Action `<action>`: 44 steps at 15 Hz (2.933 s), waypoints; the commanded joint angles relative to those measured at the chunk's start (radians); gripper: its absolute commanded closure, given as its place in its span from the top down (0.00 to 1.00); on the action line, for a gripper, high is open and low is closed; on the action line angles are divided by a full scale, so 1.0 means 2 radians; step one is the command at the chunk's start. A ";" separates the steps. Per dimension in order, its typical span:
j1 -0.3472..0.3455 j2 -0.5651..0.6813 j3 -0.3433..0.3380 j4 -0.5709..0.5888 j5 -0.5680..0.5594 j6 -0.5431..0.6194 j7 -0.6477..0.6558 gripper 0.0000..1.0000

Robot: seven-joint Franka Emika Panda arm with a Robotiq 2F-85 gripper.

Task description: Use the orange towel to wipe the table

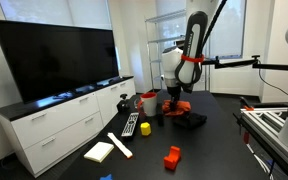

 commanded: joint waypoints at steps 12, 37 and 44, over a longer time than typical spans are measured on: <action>-0.003 -0.011 -0.008 -0.008 0.009 0.021 -0.015 0.36; 0.102 0.002 -0.081 -0.038 -0.014 0.066 -0.004 0.30; 0.042 -0.011 -0.049 -0.016 0.015 0.037 -0.026 0.31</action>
